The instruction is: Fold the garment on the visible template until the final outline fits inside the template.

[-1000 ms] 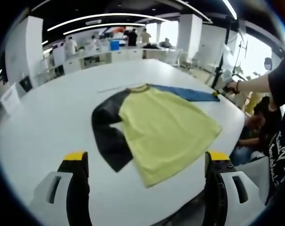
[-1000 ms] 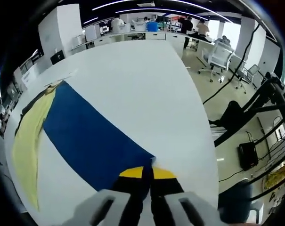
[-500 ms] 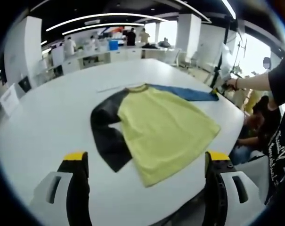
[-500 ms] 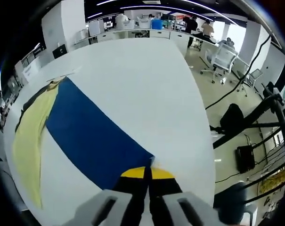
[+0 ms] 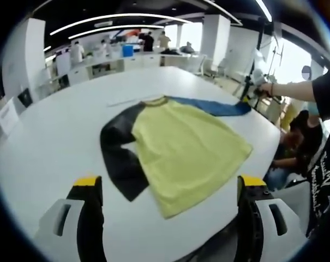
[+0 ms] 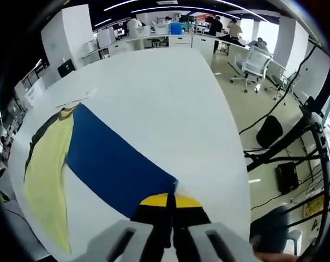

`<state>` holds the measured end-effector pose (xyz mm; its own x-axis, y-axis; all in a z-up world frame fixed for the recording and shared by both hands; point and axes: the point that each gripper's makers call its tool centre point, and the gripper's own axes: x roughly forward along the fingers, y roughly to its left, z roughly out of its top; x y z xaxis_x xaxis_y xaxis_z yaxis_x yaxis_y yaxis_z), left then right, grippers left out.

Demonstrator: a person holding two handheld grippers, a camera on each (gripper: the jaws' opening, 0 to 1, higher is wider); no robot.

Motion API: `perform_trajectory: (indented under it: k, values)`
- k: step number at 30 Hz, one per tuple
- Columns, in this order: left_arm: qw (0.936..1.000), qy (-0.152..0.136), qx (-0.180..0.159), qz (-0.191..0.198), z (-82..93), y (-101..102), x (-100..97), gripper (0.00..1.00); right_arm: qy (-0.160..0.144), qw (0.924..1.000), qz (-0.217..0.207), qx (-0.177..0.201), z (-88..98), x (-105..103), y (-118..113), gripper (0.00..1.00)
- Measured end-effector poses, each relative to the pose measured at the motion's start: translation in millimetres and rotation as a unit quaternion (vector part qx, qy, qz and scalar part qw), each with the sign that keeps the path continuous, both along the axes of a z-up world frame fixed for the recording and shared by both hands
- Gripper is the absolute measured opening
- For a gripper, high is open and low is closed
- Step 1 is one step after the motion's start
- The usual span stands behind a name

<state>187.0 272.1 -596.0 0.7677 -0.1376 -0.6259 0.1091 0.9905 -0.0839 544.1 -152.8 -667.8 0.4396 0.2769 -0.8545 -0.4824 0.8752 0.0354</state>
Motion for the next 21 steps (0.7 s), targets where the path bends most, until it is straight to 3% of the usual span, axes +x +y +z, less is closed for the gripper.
perform_trajectory:
  k: [7, 21]
  values:
    - [0.9999, 0.004, -0.008, -0.006, -0.6, -4, 1.7, 0.99, 0.01, 0.9999, 0.008, 0.003, 6.0, 20, 9, 0.0]
    - [0.9996, -0.002, -0.013, -0.024, 3.8, -14, 3.3, 0.99, 0.018, 0.9995, 0.019, 0.019, 24.9, 13, 48, 0.0]
